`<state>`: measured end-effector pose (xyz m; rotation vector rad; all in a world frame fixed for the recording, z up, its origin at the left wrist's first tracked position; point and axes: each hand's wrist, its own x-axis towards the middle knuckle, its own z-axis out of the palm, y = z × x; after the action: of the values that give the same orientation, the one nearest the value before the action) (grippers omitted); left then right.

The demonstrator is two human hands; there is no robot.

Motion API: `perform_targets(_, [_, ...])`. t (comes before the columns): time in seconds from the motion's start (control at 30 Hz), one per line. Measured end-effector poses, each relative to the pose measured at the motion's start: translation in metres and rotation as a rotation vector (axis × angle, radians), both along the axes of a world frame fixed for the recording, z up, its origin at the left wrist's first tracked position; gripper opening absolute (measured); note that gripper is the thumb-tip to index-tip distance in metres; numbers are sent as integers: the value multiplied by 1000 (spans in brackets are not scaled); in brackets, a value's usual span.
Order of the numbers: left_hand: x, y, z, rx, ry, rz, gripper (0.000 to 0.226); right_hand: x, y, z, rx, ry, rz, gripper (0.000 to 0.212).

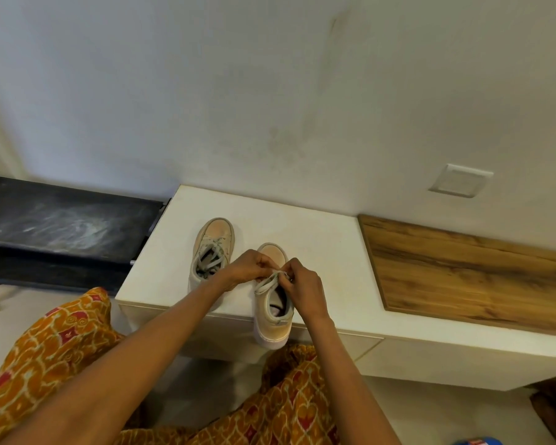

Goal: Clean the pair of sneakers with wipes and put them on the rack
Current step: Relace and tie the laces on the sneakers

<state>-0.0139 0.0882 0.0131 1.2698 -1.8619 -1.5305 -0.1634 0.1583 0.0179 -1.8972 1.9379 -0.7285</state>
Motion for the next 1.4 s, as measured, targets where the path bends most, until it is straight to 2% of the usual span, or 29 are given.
perform_targets(0.13, [-7, 1, 1, -53, -48, 65, 9, 0, 2, 1, -12, 30, -5, 14])
perform_targets(0.23, [0, -2, 4, 32, -28, 21, 16, 3, 2, 0, -17, 68, -9, 13])
perform_targets(0.37, [6, -7, 12, 156, -81, -13, 13, 3, 5, -2, -55, 116, 22, 13])
perform_targets(0.5, [3, -7, 8, 245, -100, 41, 19, 0, 6, 0, -80, 205, 83, 16])
perform_targets(0.77, [-1, -5, 12, 205, -155, 16, 18, -1, 5, -1, -95, 276, 121, 16])
perform_targets(0.87, [-9, -1, 9, 162, -135, 137, 17, -1, 5, -4, -87, 241, 99, 17])
perform_targets(0.93, [-12, 2, 7, 195, 2, 318, 17, -1, 7, -4, -83, 219, 89, 18])
perform_targets(1.0, [-12, 6, 6, 239, 113, 411, 16, -2, 8, -3, -72, 217, 93, 18])
perform_targets(1.1, [-10, 11, 6, 291, 151, 330, 28, -3, 10, -1, -69, 211, 89, 19])
perform_targets(1.3, [20, 19, -3, 255, 119, -80, 43, -1, 9, -3, -80, 178, 67, 16])
perform_targets(1.4, [26, 18, -7, 169, 187, 70, 38, -1, 8, -4, -69, 189, 58, 17])
